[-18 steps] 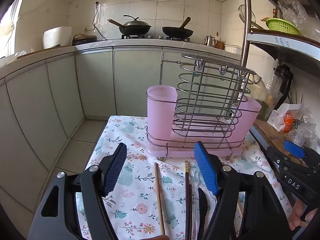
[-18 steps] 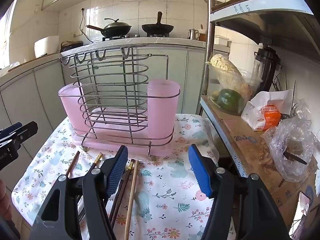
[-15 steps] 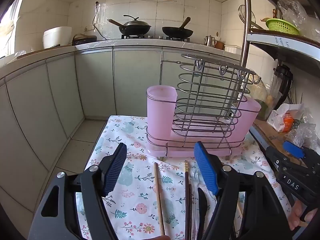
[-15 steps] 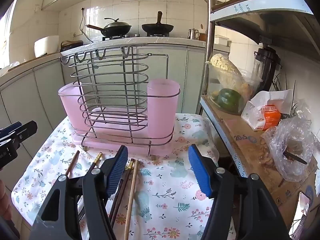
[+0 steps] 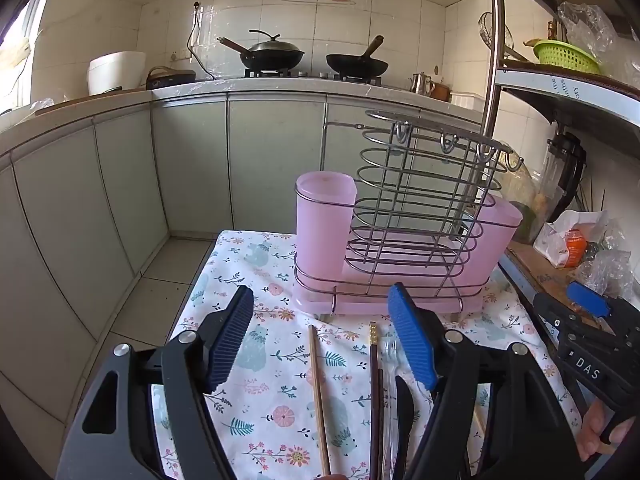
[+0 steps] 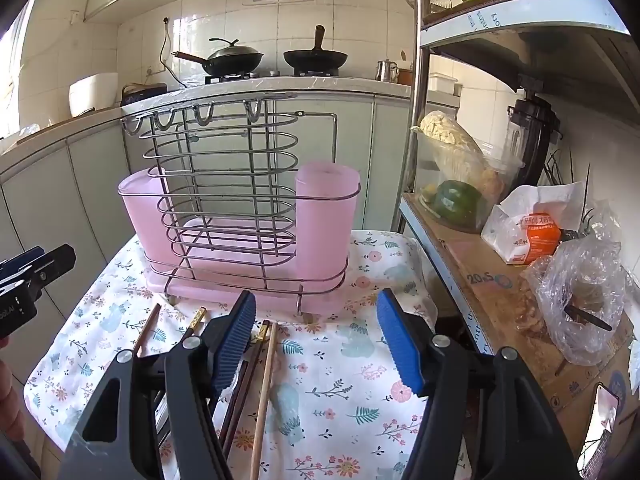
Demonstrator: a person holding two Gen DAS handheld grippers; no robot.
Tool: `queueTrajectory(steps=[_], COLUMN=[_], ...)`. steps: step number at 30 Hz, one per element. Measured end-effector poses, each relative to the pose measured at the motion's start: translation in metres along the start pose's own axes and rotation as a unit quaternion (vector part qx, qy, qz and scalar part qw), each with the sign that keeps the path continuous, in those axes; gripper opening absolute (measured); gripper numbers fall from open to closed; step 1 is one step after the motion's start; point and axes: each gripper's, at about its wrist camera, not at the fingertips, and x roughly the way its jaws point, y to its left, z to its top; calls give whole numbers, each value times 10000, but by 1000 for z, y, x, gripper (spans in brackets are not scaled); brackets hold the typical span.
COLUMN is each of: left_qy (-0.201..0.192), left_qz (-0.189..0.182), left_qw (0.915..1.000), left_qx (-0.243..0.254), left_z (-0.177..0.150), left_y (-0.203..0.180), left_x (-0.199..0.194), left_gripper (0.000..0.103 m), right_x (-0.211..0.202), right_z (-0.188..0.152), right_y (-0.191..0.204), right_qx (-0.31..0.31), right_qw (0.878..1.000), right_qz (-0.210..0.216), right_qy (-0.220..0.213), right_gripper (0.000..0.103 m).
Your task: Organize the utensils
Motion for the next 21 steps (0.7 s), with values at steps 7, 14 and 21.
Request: queueTrajectory(steps=[7,14,21], left_qy=[7,14,5], left_qz=[-12,-27,-29], left_qw=[10000,10000,10000], left_qx=[-10,-43,-47], left_z=[-1,3,4], left_y=[-1,1,1], left_x=[1,2,1], left_gripper=[70,70,70], right_x=[-4,-5,-8], right_z=[6,7,10], right_y=[4,3,4], right_qx=[-33,-37,-25], right_qw=[10000,10000,9999], right_qz=[-21,-15,-10], right_qy=[-39,-47,-113], right_gripper=[62,62,62])
